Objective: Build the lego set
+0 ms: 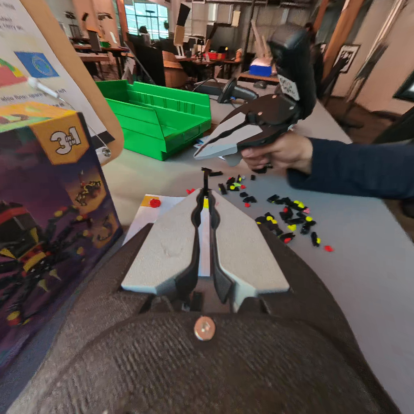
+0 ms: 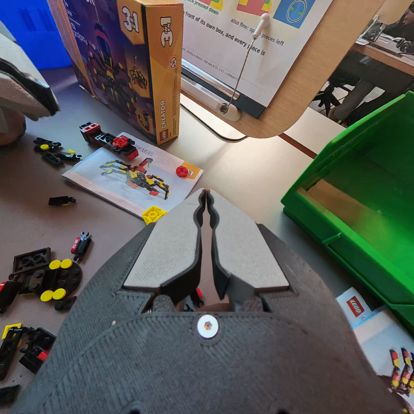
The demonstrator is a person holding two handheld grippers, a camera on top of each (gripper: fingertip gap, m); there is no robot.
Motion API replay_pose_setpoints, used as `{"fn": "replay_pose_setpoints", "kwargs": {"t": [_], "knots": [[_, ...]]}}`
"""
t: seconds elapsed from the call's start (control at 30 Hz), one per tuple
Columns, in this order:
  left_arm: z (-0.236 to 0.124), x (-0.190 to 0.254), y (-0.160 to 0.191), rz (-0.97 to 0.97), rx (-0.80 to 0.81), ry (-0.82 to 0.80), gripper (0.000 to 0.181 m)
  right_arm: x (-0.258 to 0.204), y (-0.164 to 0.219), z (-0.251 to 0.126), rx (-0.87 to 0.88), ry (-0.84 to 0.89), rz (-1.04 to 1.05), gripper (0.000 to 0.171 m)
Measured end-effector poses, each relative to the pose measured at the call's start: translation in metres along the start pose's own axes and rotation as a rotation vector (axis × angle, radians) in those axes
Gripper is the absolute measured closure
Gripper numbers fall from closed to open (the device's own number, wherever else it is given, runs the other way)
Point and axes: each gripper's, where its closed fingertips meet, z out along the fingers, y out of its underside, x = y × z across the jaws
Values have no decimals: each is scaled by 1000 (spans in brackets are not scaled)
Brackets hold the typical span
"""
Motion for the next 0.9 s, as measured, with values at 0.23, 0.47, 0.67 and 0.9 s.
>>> {"fn": "replay_pose_setpoints", "kwargs": {"t": [0.23, 0.47, 0.67, 0.9], "knots": [[3, -10, 5, -92, -33, -6, 141, -10, 5, 7, -28, 2, -54, 170], [-5, -19, -6, -96, 53, -72, 155, -17, 7, 13, -42, 15, -99, 168], [1, -16, -7, -53, 56, -73, 162, -14, 6, 30, -65, 33, -192, 171], [0, -18, -8, -71, 65, -73, 167, -14, 5, 84, -207, -10, -285, 171]]}}
